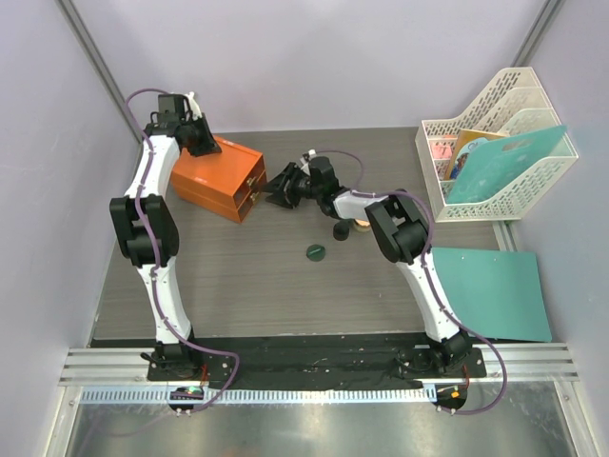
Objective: Organize the makeup
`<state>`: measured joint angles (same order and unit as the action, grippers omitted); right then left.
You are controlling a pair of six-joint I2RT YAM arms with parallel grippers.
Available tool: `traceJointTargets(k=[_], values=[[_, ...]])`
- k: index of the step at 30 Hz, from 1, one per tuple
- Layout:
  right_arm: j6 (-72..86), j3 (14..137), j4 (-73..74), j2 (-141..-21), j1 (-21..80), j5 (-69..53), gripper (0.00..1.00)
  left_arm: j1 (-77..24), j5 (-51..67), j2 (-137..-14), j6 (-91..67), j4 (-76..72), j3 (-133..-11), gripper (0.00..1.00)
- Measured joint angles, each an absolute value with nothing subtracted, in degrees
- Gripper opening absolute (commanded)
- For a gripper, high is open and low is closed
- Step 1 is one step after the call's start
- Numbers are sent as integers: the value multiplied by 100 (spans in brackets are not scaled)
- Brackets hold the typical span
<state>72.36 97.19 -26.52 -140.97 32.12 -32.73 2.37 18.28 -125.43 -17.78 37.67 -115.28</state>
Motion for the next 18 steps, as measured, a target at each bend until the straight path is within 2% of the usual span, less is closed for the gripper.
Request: traceJointTargets(k=[18], values=[[7011,10532,-1916,-14643,3371,-3332,51,239,1872,-12543,-1778,3741,-11507,0]])
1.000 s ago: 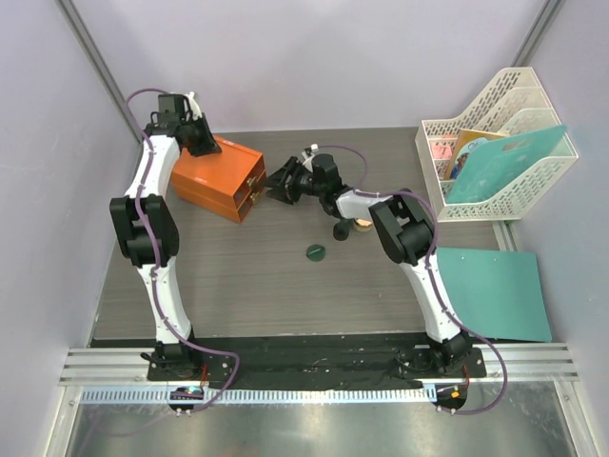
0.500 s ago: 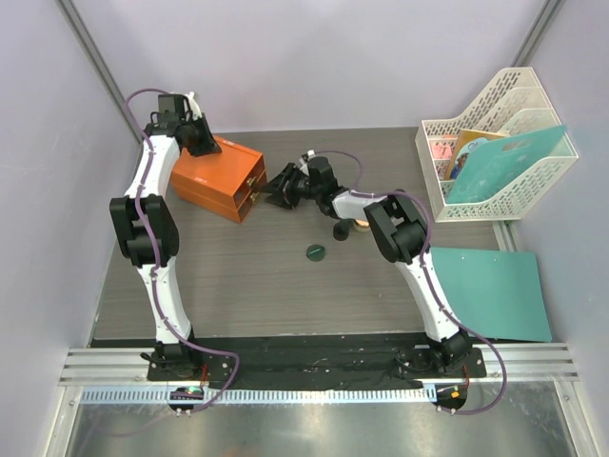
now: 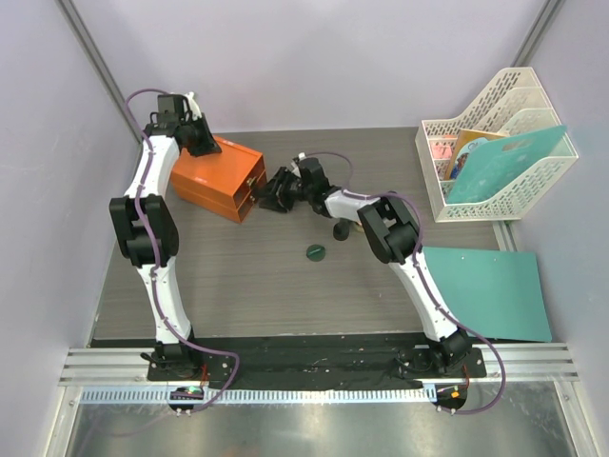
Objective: Organize the makeup
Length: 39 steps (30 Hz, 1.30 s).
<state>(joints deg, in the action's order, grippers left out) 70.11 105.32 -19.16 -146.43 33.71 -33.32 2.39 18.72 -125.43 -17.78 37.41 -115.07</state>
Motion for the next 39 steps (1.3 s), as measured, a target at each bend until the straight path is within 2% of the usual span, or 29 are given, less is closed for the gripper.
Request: traceJointTargets(k=[13,18,27,39], values=[[5787,11681,272,-14641,3452,-2794,39,239,1907,-12543,-1778,3730,-11498,0],[5481,11802,591,-14586,3485,-2598,31,239,1909,-12543,-1778,3728,-11498,0],[5059,11775,1118,-14370,3489,-2383,31,252,1911,-12543,-1778,3726,-11493,0],[4639,10573,1387,-13485,3306,-2237,31,266,1918,-12543,-1780,3721,-11487,0]])
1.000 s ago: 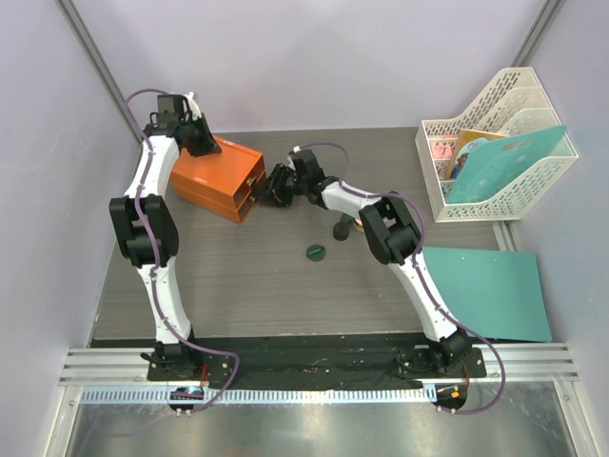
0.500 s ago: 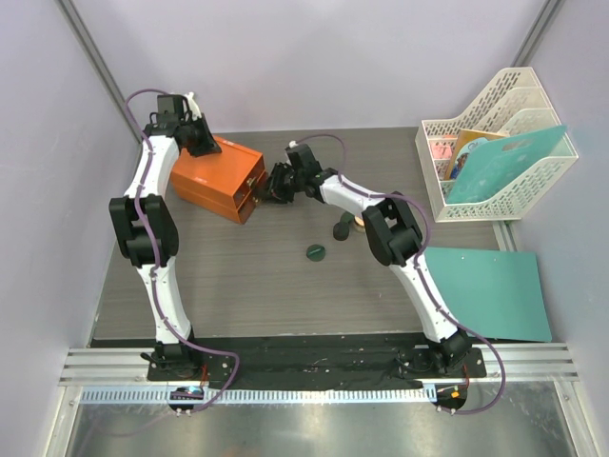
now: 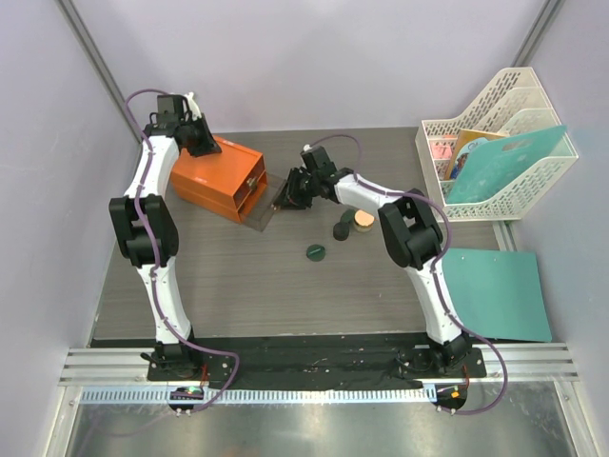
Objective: Organize the makeup
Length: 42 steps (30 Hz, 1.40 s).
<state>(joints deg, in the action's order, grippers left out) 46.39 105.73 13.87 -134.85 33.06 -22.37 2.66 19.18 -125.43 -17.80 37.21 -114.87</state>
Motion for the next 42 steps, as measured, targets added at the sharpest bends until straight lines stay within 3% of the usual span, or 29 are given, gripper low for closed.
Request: traceJointTargets(k=[15,21,28,42], values=[[3986,9085,1680,-12414,2899,-2217,32,276,1957,-12543,-1778,3708,-11478,0],[3756,8860,1686,-12263,2853,-2226,43,279,1957,-12543,-1778,3706,-11476,0],[3450,8654,1669,-12130,2825,-2239,67,279,1959,-12543,-1778,3704,-11476,0],[2202,8377,2954,-10766,2801,-895,74,281,1959,-12523,-1778,3662,-11432,0]])
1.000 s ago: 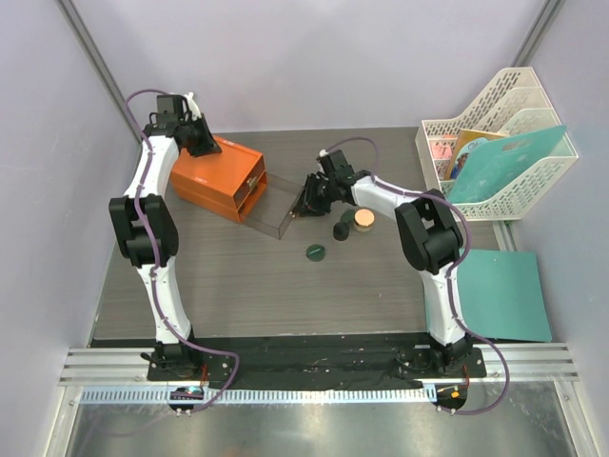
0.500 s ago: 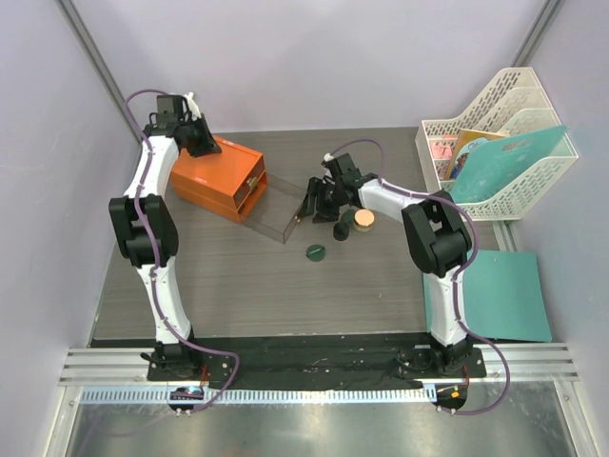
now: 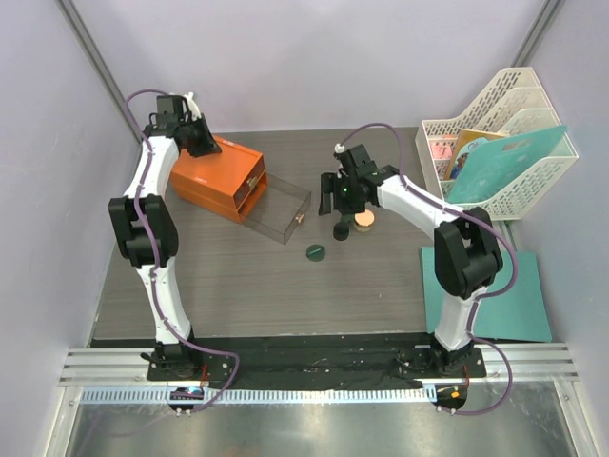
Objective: Organize the makeup
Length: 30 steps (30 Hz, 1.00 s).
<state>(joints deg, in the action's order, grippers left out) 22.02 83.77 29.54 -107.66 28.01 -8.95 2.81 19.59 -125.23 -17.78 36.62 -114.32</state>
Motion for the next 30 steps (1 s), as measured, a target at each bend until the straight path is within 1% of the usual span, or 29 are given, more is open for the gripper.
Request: traceJointTargets(k=[4,6,11,16,22,26,30], values=[[1922,8211,3273,-10545,2801,-86,83,281,1959,-12508,-1778,3632,-11397,0],[1833,8119,3367,-10547,2801,239,84,281,1959,-12501,-1778,3623,-11389,0],[1702,7889,3634,-10565,2786,886,85,281,1962,-12499,-1778,3610,-11380,0],[1678,7815,3669,-10643,2689,1243,87,281,1962,-12499,-1778,3607,-11378,0],[1678,7529,3524,-10748,2491,1404,86,281,1962,-12492,-1778,3601,-11369,0],[1682,7391,3319,-10895,2412,1431,82,281,1962,-12490,-1778,3597,-11365,0],[1699,7328,2971,-10940,2392,1439,82,281,1959,-12484,-1778,3586,-11349,0]])
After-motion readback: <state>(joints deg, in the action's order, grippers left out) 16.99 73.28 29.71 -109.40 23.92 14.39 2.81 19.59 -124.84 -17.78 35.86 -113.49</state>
